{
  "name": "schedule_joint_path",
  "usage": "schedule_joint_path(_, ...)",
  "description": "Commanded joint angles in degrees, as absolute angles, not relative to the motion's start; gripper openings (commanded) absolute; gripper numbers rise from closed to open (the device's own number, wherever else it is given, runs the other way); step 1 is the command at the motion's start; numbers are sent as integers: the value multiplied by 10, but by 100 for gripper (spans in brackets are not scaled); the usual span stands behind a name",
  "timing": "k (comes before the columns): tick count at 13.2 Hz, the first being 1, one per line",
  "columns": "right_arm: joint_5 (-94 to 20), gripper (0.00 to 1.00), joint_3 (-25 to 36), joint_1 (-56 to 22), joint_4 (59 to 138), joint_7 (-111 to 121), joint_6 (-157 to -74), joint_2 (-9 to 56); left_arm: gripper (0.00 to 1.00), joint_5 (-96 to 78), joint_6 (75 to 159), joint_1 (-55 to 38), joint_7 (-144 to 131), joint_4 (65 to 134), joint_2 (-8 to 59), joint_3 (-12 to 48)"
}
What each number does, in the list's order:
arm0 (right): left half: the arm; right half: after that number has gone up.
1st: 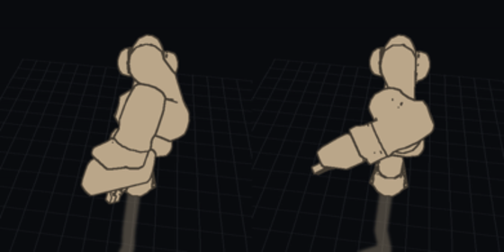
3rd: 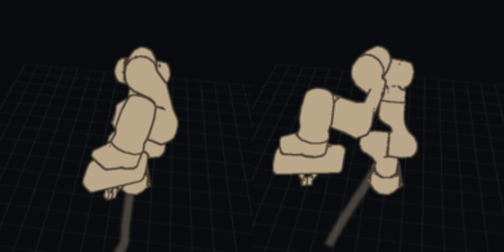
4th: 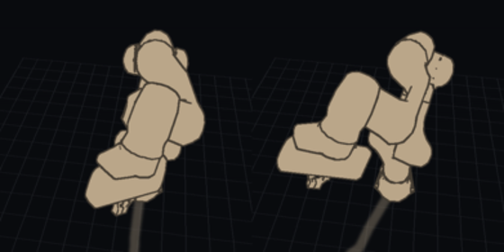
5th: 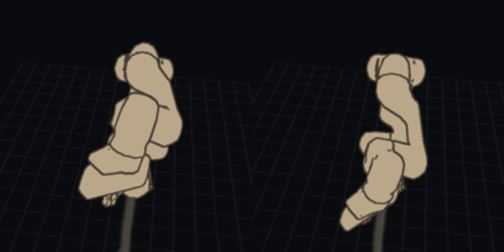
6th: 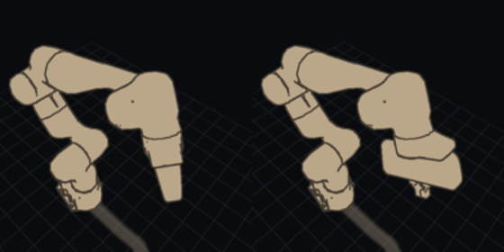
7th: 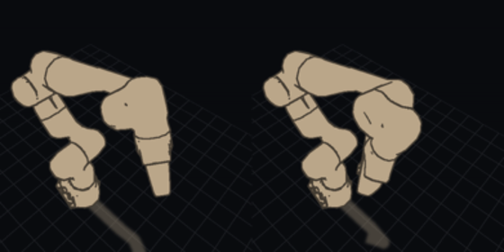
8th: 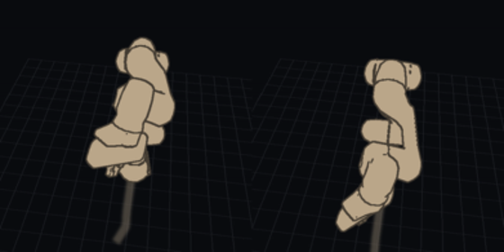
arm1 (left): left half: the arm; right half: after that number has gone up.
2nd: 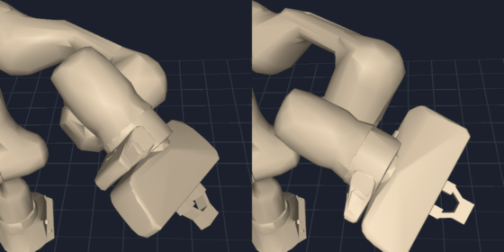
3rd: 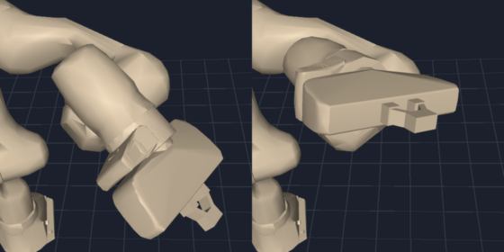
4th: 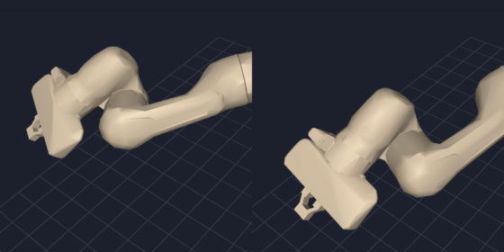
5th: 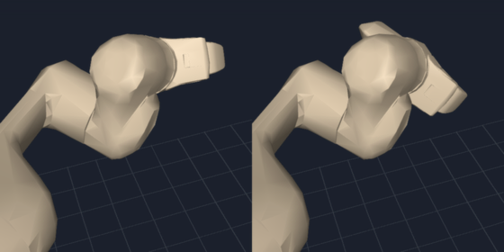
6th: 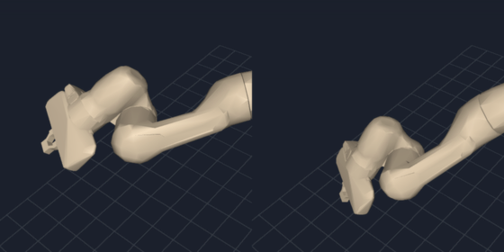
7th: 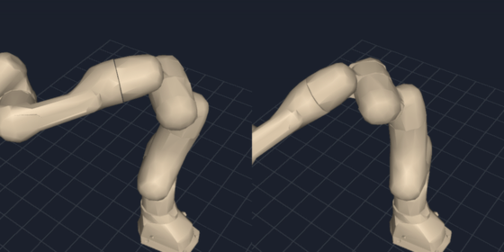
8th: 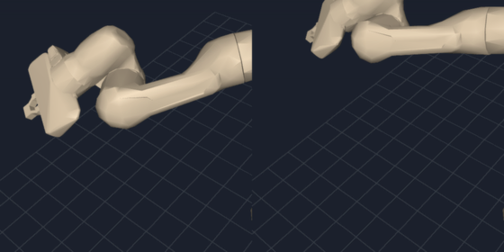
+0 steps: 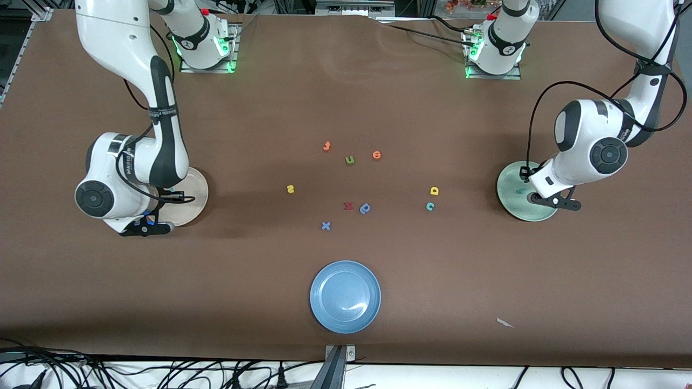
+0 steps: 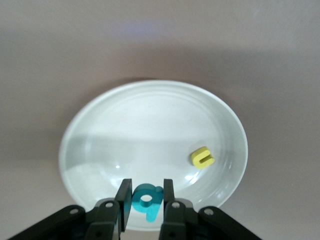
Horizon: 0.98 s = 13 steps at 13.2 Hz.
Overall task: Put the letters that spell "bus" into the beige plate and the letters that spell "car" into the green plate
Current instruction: 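Drop the cyan letter on the green plate while the right gripper places, then grasp the yellow 2 with the right gripper while the left gripper grasps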
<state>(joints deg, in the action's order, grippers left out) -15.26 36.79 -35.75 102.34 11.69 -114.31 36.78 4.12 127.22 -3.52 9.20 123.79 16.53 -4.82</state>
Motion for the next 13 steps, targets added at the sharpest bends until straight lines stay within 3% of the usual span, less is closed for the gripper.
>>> schedule_joint_path(1, -160, 24, 371, -366, 1060, 140, -1183, 360, 81, 55, 1276, -30, 93, 1245, 150, -44)
schedule_joint_path(2, -161, 46, 371, -365, 1059, 140, -1182, 360, 82, 55, 1275, -30, 91, 1243, 149, -43)
schedule_joint_path(3, -162, 99, 371, -365, 1056, 139, -1179, 360, 84, 49, 1273, -31, 90, 1242, 149, -42)
schedule_joint_path(6, -163, 100, 370, -371, 1021, 129, -1152, 354, 98, 2, 1273, -34, 87, 1234, 149, -10)
schedule_joint_path(9, -167, 99, 366, -401, 938, 35, -1056, 354, 97, -60, 1281, -40, 85, 1232, 156, 12)
schedule_joint_path(13, -257, 97, 366, -470, 933, -92, -1077, 359, 97, -124, 1339, -54, 85, 1232, 176, 63)
